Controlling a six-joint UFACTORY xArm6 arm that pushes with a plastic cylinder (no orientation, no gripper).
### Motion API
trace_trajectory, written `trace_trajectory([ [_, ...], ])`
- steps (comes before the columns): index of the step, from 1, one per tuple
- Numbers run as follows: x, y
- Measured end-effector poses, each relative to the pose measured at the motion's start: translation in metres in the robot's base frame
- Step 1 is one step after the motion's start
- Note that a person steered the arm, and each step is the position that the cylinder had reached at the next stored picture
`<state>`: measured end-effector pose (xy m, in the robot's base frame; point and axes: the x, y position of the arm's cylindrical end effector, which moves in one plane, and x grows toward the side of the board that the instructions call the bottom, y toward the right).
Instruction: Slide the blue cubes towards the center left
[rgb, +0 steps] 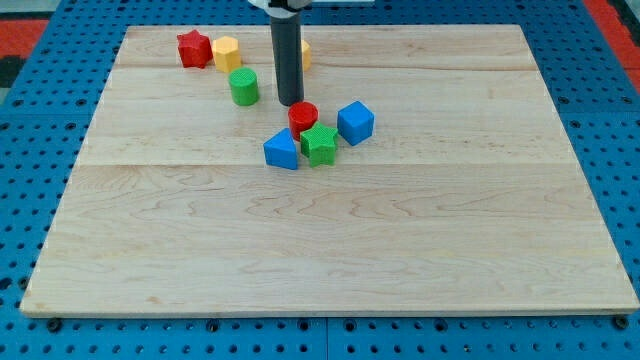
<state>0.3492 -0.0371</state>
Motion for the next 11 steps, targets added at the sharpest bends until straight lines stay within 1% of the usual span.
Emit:
trace_trajectory([
  [1, 0.005, -0.028],
  [2, -0.016, -0.055],
  [3, -0.016, -0.018],
  [4, -0.03, 0.058],
  [5, 0.007, 0.115],
  [6, 0.043, 0.079],
  [7, 0.046, -0.02],
  [8, 0.051, -0.031],
  [9, 0.065, -0.022],
  [10, 0.086, -0.033],
  [11, 0.098, -0.066],
])
